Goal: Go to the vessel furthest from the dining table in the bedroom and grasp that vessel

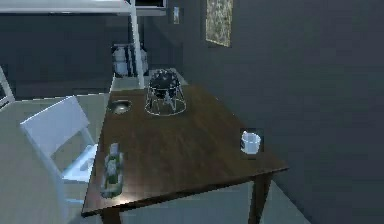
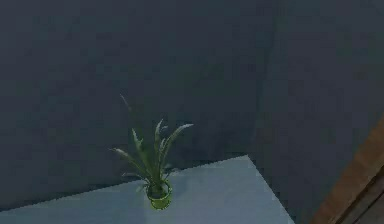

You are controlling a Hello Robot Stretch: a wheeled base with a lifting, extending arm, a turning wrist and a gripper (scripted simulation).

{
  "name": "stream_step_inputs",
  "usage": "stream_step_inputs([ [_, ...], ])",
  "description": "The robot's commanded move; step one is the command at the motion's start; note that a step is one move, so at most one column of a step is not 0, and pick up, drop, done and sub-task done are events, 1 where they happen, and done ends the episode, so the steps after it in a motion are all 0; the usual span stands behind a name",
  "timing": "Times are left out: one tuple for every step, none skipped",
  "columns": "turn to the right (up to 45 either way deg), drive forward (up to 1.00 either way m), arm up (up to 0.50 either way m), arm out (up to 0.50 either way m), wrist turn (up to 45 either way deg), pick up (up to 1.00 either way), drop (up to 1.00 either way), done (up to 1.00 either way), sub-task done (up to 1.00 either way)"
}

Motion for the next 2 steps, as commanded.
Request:
stream_step_inputs([
  [-45.0, 0.0, 0.0, 0.0, 0.0, 0.0, 0.0, 0.0, 0.0],
  [-42.0, 0.0, 0.0, 0.0, 0.0, 0.0, 0.0, 0.0, 0.0],
])
